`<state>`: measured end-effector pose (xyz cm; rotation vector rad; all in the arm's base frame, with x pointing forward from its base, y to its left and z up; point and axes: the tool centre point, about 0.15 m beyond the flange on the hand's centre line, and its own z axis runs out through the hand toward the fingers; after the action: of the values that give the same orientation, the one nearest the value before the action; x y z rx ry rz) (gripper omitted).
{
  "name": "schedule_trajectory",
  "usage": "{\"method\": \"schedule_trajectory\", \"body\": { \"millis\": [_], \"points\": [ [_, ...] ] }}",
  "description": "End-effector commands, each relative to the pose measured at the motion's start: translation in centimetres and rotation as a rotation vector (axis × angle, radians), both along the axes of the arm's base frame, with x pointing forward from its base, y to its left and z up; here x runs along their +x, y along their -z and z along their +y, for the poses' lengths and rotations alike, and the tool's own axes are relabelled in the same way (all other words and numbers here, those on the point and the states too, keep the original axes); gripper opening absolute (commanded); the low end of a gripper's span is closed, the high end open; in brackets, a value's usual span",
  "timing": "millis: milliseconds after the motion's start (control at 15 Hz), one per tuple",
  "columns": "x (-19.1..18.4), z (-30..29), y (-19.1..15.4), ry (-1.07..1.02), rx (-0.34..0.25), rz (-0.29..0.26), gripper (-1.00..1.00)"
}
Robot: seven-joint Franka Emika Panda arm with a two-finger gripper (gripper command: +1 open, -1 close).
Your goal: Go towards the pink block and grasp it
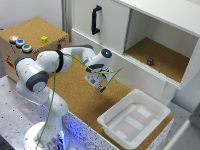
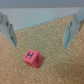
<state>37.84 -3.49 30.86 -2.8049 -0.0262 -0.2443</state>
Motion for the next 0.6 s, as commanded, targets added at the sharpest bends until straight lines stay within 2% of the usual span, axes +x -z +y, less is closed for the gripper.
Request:
{"method": "schedule_trajectory", "body": {
  "millis": [0,267,533],
  "points": [
    [0.0,0.8,0.6,-0.014,0.001,0.014,1.0],
    [0.2,1.6,2.4,-0.048,0.054,-0.005,1.0],
    [-0.4,2.8,5.0,-0.079,0.023,0.031,1.0]
  ]
}}
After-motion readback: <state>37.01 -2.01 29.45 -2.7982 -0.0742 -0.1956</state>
